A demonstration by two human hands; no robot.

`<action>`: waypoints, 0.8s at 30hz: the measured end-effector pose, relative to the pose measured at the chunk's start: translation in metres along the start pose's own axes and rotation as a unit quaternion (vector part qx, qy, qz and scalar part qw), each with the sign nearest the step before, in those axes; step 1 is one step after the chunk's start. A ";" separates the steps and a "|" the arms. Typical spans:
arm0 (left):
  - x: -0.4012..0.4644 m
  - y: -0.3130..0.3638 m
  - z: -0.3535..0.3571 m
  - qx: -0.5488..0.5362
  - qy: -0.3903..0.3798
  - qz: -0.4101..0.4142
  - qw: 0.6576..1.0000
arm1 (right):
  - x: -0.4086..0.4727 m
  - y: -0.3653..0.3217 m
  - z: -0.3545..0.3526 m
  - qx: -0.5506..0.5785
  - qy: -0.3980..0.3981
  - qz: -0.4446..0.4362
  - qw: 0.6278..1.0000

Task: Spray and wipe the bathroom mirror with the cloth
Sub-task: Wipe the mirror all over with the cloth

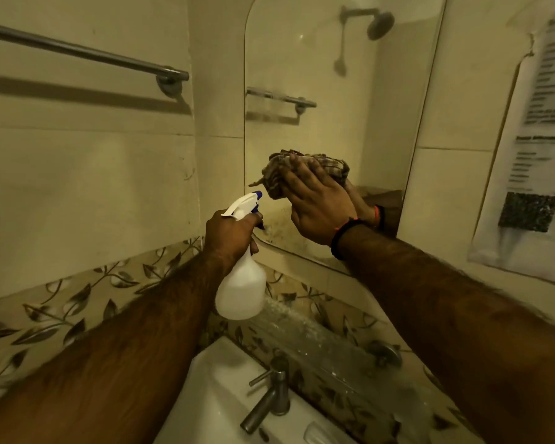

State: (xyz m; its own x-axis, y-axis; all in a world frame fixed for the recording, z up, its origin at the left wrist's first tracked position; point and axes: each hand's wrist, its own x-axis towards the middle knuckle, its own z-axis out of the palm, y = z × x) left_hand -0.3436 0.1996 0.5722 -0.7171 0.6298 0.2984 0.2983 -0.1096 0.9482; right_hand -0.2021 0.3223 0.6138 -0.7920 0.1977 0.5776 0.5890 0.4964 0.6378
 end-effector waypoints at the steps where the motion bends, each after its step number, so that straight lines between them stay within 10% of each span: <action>1: -0.001 -0.003 -0.001 0.001 0.000 -0.005 1.000 | -0.005 -0.005 0.003 0.004 -0.006 -0.002 1.000; 24: -0.021 -0.027 -0.011 -0.010 -0.015 -0.013 1.000 | -0.075 -0.067 0.048 0.039 -0.111 -0.035 0.992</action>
State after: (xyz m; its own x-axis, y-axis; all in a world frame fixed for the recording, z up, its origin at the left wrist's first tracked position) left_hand -0.3436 0.1803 0.5417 -0.7052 0.6553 0.2708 0.2666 -0.1088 0.9576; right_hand -0.1897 0.3149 0.5029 -0.8515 0.3374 0.4013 0.5239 0.5770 0.6266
